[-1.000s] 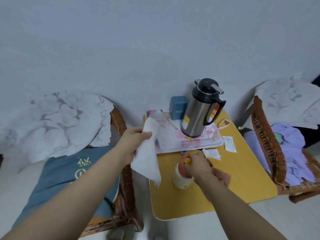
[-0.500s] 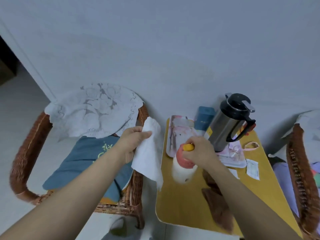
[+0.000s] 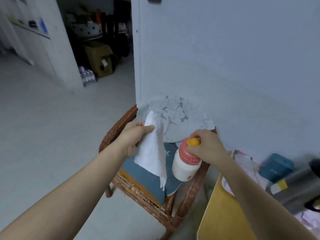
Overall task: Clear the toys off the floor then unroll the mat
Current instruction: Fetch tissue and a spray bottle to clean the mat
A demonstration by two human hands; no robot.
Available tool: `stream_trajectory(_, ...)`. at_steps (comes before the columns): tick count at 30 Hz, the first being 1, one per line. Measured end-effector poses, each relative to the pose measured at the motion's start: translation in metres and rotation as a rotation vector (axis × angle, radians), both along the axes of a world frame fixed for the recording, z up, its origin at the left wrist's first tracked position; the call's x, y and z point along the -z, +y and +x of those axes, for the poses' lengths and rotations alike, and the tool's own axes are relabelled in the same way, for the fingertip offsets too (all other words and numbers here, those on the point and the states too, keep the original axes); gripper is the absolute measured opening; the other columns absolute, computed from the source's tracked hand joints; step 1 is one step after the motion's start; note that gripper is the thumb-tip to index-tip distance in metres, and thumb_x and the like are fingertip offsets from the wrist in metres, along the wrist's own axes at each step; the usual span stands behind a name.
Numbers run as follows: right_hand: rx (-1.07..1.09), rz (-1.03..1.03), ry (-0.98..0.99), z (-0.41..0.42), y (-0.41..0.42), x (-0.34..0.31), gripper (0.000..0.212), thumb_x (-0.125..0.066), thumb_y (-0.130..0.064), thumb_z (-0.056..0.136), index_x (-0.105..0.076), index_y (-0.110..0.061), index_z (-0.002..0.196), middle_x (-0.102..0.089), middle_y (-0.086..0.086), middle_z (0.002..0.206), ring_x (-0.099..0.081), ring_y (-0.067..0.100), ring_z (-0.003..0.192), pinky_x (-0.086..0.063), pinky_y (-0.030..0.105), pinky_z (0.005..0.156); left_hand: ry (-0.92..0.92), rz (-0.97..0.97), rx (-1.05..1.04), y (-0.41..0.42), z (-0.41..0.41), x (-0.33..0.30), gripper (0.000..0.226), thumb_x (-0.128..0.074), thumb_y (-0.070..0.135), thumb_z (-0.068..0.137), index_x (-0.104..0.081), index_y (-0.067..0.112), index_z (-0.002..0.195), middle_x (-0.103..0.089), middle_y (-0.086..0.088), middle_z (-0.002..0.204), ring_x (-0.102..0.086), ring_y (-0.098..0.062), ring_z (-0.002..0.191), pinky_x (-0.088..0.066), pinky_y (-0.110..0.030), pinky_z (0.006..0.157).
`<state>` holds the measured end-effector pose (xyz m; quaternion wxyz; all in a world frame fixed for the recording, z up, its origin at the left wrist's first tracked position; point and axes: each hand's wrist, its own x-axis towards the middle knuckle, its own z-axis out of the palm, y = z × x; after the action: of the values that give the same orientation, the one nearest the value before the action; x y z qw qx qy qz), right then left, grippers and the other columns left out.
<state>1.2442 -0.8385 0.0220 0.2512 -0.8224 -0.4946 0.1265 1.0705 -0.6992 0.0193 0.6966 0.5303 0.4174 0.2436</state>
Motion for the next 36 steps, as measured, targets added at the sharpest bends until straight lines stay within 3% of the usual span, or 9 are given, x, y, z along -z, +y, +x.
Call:
stream_trajectory(2,-0.067,-0.023,0.006,-0.035,0.028,0.0,0.021,-0.068,-0.02,0.072,-0.064,-0.014,0.093,-0.061,0.005,0.095,-0.057,0.02,0.089,-0.047,0.03,0.076,-0.003,0.008,-0.075,0.017,-0.042,0.002,0.014,-0.063,0.009,0.085,-0.06,0.012,0.071,-0.065,-0.009,0.077,-0.06,-0.022,0.069,-0.05,-0.032,0.068)
stream_trajectory(7,-0.221,-0.049,-0.008,-0.147,0.094,0.007,0.019,-0.069,-0.016,0.069,-0.066,-0.009,0.086,-0.059,0.004,0.085,-0.055,0.018,0.083,-0.044,0.027,0.07,0.004,0.004,-0.244,0.055,-0.167,0.009,0.016,-0.062,0.008,0.084,-0.056,0.013,0.07,-0.063,-0.004,0.065,-0.057,-0.017,0.062,-0.048,-0.019,0.052)
stream_trajectory(11,-0.314,-0.06,0.025,-0.233,0.145,0.015,0.022,-0.07,-0.018,0.068,-0.066,-0.012,0.089,-0.06,0.0,0.087,-0.056,0.017,0.084,-0.047,0.029,0.073,0.006,-0.007,-0.342,0.082,-0.264,0.014,0.002,-0.061,0.007,0.085,-0.059,0.007,0.086,-0.062,-0.01,0.079,-0.058,-0.022,0.07,-0.048,-0.029,0.068)
stream_trajectory(14,-0.407,-0.061,0.024,-0.301,0.187,0.021,0.021,-0.07,-0.02,0.068,-0.067,-0.014,0.088,-0.064,0.002,0.086,-0.058,0.018,0.083,-0.049,0.031,0.073,0.016,-0.025,-0.449,0.099,-0.339,0.017,0.012,-0.061,0.007,0.085,-0.061,0.004,0.097,-0.062,-0.013,0.082,-0.057,-0.024,0.071,-0.047,-0.031,0.072)
stream_trajectory(16,-0.478,-0.064,0.02,-0.347,0.215,0.023,0.019,-0.069,-0.021,0.067,-0.066,-0.014,0.084,-0.063,0.002,0.082,-0.058,0.019,0.079,-0.044,0.028,0.065,0.027,-0.037,-0.531,0.109,-0.386,0.021,0.003,-0.062,0.008,0.084,-0.06,0.007,0.085,-0.062,-0.009,0.073,-0.057,-0.019,0.062,-0.048,-0.024,0.061)
stream_trajectory(20,-0.612,-0.051,0.004,-0.42,0.267,0.029,0.017,-0.07,-0.021,0.066,-0.065,-0.018,0.082,-0.058,-0.002,0.079,-0.052,0.016,0.078,-0.032,0.023,0.062,0.03,-0.064,-0.697,0.125,-0.459,0.029,0.018,-0.063,0.008,0.084,-0.057,0.012,0.068,-0.061,0.0,0.054,-0.056,-0.01,0.044,-0.043,-0.015,0.04)
stream_trajectory(22,-0.692,-0.052,0.003,-0.459,0.298,0.035,0.017,-0.071,-0.021,0.065,-0.065,-0.019,0.081,-0.058,-0.003,0.08,-0.052,0.015,0.078,-0.032,0.022,0.063,0.023,-0.072,-0.8,0.134,-0.496,0.033,0.016,-0.062,0.008,0.085,-0.058,0.011,0.069,-0.061,0.001,0.051,-0.057,-0.01,0.043,-0.042,-0.015,0.042)
stream_trajectory(26,-0.846,-0.075,0.024,-0.516,0.355,0.048,0.016,-0.07,-0.021,0.064,-0.065,-0.021,0.079,-0.058,-0.004,0.08,-0.051,0.016,0.079,-0.033,0.022,0.064,0.037,-0.104,-0.951,0.156,-0.548,0.044,0.006,-0.062,0.009,0.085,-0.06,0.008,0.08,-0.06,-0.006,0.067,-0.055,-0.018,0.058,-0.044,-0.024,0.057)
stream_trajectory(36,-1.176,-0.15,-0.013,-0.612,0.504,0.071,0.018,-0.068,-0.02,0.066,-0.063,-0.022,0.084,-0.055,-0.004,0.088,-0.053,0.017,0.089,-0.033,0.021,0.069,0.058,-0.174,-1.263,0.253,-0.629,0.058,0.005,-0.062,0.01,0.085,-0.059,0.009,0.081,-0.06,-0.008,0.071,-0.056,-0.02,0.062,-0.045,-0.026,0.058)
